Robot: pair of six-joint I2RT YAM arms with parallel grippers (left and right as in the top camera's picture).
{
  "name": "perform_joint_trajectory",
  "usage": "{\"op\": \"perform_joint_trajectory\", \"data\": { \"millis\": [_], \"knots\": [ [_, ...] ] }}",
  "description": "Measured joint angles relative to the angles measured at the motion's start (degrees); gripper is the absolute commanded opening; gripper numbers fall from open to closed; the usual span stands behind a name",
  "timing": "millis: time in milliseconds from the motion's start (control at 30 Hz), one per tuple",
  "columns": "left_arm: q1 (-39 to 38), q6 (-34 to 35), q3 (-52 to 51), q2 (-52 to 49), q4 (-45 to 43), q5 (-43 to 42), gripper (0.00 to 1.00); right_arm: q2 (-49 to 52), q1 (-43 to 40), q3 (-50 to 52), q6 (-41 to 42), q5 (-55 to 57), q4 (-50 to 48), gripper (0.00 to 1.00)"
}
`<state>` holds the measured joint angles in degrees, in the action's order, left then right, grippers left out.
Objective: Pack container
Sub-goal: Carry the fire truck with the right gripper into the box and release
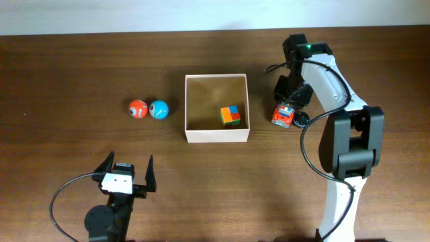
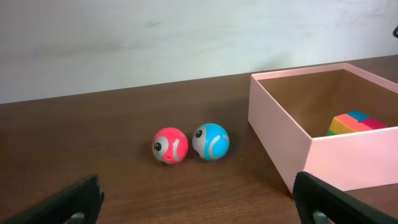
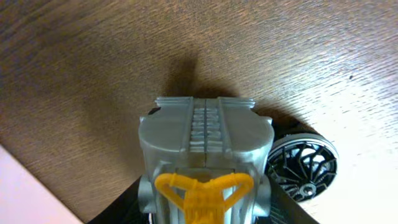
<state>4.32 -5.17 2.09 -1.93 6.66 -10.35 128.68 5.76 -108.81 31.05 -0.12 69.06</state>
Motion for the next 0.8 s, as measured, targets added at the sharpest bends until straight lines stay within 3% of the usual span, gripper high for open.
{"op": "perform_joint_trajectory", "data": {
  "millis": [233,467,633,800],
  "knots": [
    [0.0,0.0,0.0,0.0,0.0,0.0,0.99,0.0,0.0,-5.4,-0.1,-0.6,5.4,0.41],
    [0.0,0.0,0.0,0.0,0.0,0.0,0.99,0.3,1.8,-22.4,-0.5,-1.5,15.2,0.44],
    [0.0,0.0,0.0,0.0,0.0,0.0,0.99,0.3,8.2,-34.6,-1.7,-1.5,17.8,0.46],
    [0.0,0.0,0.0,0.0,0.0,0.0,0.99,0.3,16.7,-37.9,-1.8,-1.2,15.7,0.46]
  ]
}}
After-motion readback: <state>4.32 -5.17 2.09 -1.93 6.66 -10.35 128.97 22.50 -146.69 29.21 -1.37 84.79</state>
